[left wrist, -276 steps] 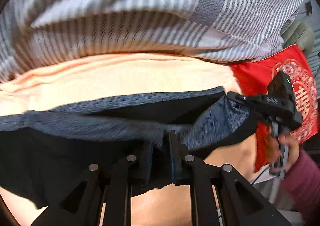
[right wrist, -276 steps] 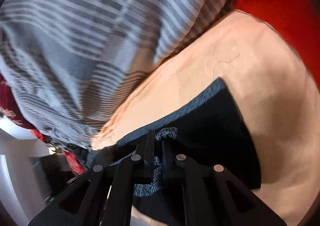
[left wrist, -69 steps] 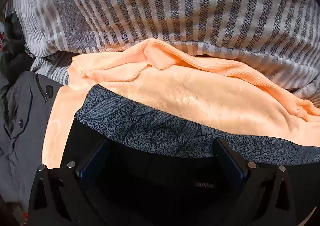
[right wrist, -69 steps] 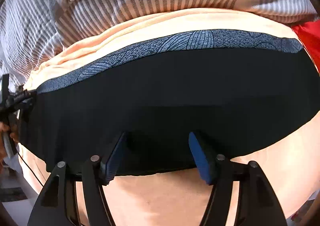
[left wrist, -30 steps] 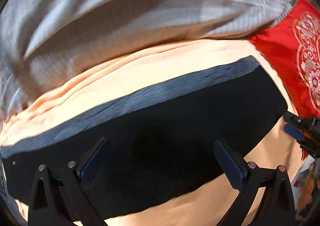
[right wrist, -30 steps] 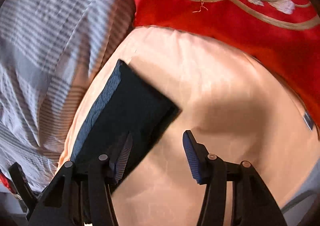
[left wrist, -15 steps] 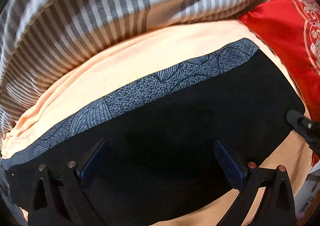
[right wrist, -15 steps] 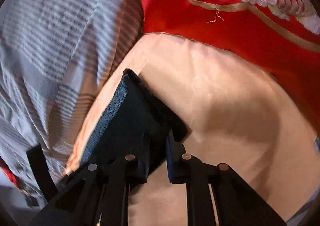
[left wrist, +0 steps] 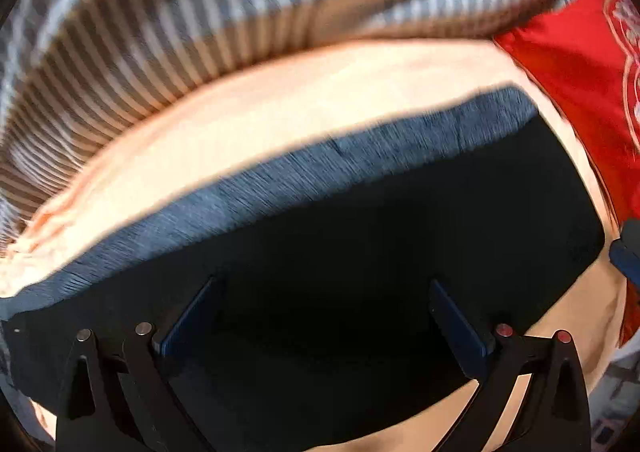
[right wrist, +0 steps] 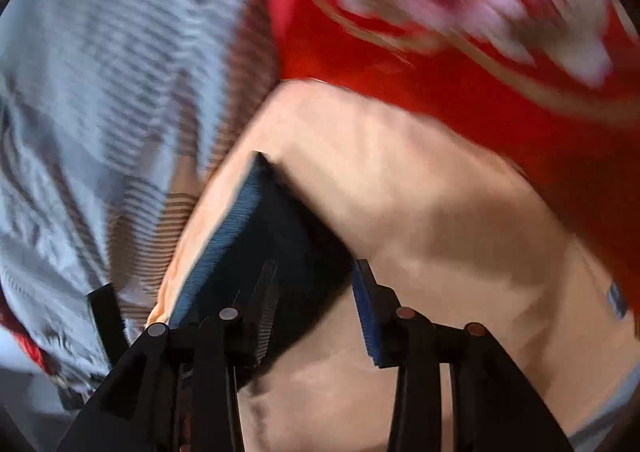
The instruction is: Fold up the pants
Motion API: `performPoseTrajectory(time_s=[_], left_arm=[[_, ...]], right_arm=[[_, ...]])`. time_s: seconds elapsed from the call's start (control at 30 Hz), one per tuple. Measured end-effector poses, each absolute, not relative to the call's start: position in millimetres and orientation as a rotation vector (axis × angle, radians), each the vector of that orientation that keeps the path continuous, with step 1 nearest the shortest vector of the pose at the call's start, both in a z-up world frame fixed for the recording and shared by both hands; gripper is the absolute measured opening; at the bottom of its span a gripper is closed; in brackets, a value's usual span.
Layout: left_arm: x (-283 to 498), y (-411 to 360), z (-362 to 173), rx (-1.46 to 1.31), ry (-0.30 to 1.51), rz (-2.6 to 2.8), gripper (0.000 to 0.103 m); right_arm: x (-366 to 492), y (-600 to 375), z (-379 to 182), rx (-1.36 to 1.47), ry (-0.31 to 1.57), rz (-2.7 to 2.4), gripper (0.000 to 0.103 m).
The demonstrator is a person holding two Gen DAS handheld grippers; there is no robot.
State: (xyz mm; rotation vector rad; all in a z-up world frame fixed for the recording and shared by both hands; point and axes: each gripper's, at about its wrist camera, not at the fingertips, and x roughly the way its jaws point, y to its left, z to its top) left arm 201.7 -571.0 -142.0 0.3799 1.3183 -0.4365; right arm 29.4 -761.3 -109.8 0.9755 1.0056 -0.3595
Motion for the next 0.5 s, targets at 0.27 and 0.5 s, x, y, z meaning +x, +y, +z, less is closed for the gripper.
performPoseTrajectory(time_s=[0.27, 0.5], left_arm=[[257.0, -525.2, -136.8, 0.269, 1.304, -0.234, 0.103], [280.4, -516.8, -166.6, 0.219, 1.321, -0.154, 0.103]], right_arm=[[106.3, -746.9, -119.6, 0.844, 1.089, -0.244, 0.04], [147.9, -739.5, -154.5, 0.718, 1.191, -0.233, 0.024]])
